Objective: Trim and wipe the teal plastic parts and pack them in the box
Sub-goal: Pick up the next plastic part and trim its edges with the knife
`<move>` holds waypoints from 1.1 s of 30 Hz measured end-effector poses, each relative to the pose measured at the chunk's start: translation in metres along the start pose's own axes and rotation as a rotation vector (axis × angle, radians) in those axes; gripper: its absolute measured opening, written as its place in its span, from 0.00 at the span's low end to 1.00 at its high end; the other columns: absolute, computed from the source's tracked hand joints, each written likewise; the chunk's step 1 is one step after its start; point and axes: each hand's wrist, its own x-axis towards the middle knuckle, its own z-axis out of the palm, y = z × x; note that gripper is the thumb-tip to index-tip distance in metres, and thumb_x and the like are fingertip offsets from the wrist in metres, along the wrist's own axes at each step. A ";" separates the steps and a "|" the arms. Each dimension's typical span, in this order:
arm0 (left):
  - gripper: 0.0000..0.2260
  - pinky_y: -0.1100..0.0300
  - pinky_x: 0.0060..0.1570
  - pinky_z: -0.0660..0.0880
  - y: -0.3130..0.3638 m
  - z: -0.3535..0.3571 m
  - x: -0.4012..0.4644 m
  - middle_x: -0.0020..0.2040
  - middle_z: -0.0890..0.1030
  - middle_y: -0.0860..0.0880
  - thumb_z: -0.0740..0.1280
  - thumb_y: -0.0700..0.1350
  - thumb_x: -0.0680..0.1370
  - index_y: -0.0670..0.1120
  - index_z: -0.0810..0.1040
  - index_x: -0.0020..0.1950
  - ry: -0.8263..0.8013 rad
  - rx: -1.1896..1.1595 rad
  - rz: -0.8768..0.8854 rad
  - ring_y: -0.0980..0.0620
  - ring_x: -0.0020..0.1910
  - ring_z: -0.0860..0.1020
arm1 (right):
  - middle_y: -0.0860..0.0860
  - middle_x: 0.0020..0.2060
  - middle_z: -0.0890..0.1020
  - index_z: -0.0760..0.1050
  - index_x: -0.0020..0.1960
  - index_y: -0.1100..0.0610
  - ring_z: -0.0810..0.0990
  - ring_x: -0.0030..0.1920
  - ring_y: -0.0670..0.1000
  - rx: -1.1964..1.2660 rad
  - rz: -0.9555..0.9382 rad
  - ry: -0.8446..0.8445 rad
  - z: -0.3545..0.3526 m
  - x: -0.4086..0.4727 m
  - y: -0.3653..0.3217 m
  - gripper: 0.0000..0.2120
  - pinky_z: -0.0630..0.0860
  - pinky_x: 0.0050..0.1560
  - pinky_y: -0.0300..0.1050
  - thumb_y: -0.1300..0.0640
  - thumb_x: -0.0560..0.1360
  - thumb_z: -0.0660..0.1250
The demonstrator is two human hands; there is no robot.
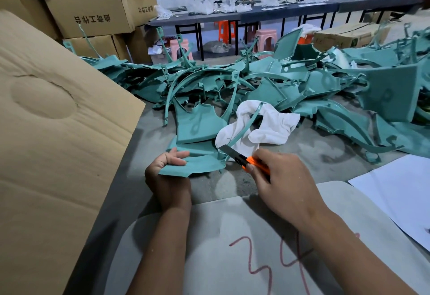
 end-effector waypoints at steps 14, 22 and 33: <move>0.18 0.52 0.57 0.78 -0.001 -0.001 0.000 0.38 0.84 0.42 0.59 0.31 0.65 0.51 0.75 0.23 -0.019 0.106 -0.032 0.44 0.56 0.83 | 0.48 0.28 0.75 0.80 0.44 0.51 0.72 0.30 0.53 0.209 -0.036 0.060 -0.007 0.002 0.016 0.06 0.72 0.33 0.53 0.52 0.79 0.70; 0.14 0.50 0.60 0.79 -0.001 0.000 0.002 0.35 0.85 0.45 0.58 0.35 0.62 0.52 0.76 0.24 0.028 0.156 -0.049 0.50 0.49 0.85 | 0.46 0.28 0.73 0.74 0.41 0.52 0.72 0.32 0.53 0.004 -0.154 0.009 -0.013 -0.001 0.004 0.11 0.70 0.32 0.51 0.47 0.78 0.64; 0.14 0.56 0.54 0.80 0.000 0.001 0.002 0.32 0.85 0.51 0.57 0.35 0.62 0.51 0.77 0.24 0.042 0.208 -0.092 0.55 0.44 0.85 | 0.45 0.29 0.74 0.76 0.42 0.51 0.71 0.31 0.51 0.045 -0.159 0.068 -0.012 -0.001 0.003 0.09 0.69 0.32 0.50 0.48 0.79 0.65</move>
